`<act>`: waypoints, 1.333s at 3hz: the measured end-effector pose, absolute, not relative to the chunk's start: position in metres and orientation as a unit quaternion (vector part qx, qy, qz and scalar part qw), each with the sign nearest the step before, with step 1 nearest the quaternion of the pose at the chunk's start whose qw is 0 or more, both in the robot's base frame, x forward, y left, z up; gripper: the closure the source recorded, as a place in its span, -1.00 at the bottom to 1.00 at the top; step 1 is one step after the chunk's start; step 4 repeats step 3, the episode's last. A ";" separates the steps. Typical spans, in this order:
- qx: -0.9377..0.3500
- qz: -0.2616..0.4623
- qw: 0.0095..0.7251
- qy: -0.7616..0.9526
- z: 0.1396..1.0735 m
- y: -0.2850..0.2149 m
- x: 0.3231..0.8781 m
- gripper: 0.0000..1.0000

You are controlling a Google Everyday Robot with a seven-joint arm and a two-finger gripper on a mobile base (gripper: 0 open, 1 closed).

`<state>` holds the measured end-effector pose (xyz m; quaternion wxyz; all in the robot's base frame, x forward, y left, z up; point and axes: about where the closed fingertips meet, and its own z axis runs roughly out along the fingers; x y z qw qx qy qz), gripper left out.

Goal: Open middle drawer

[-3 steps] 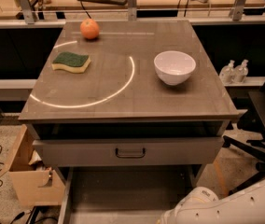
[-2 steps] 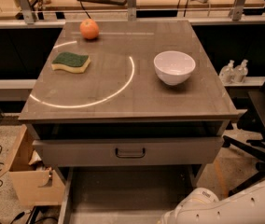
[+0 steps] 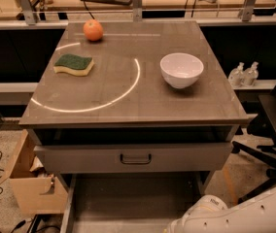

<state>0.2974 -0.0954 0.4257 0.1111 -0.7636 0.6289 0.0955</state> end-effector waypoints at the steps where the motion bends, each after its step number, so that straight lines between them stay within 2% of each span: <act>1: -0.764 0.096 0.111 0.629 0.426 -0.095 0.297 -0.88; 2: -0.764 0.096 0.111 0.628 0.426 -0.095 0.297 -1.00; 4: -0.764 0.096 0.111 0.628 0.426 -0.095 0.297 -1.00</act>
Offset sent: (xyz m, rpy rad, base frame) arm -0.0003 0.0000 0.0000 -0.0001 0.0004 0.0006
